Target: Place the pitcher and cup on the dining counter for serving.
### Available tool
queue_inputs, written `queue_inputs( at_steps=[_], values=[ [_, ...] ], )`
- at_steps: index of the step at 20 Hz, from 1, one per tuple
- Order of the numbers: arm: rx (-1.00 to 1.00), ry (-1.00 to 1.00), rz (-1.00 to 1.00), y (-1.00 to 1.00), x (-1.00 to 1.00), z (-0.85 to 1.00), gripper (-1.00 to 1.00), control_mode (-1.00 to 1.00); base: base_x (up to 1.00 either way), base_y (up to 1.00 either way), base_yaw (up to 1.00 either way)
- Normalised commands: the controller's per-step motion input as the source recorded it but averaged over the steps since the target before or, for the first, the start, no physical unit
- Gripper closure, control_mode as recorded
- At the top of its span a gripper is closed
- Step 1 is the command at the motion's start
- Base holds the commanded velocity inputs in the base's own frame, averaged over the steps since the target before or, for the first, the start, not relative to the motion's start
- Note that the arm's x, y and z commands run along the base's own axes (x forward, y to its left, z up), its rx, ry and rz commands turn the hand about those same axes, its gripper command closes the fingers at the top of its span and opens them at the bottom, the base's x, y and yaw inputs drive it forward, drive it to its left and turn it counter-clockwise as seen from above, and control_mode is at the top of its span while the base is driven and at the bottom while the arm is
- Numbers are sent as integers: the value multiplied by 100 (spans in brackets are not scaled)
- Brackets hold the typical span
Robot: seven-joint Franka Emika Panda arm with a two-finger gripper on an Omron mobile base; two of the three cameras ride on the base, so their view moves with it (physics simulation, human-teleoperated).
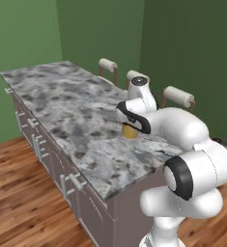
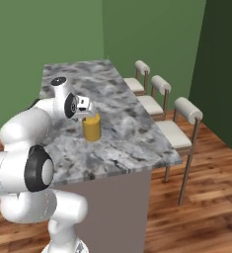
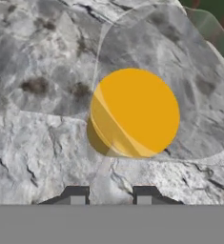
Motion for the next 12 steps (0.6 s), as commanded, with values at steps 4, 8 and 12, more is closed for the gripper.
queue_inputs(
  at_steps=[4,8,12],
  values=[
    [-5,11,0,0,53,-63,100,-100,0,0,0],
    [-1,11,0,0,22,-58,100,-100,0,0,0],
    [0,6,0,0,7,-48,100,-100,0,0,0]
  ],
)
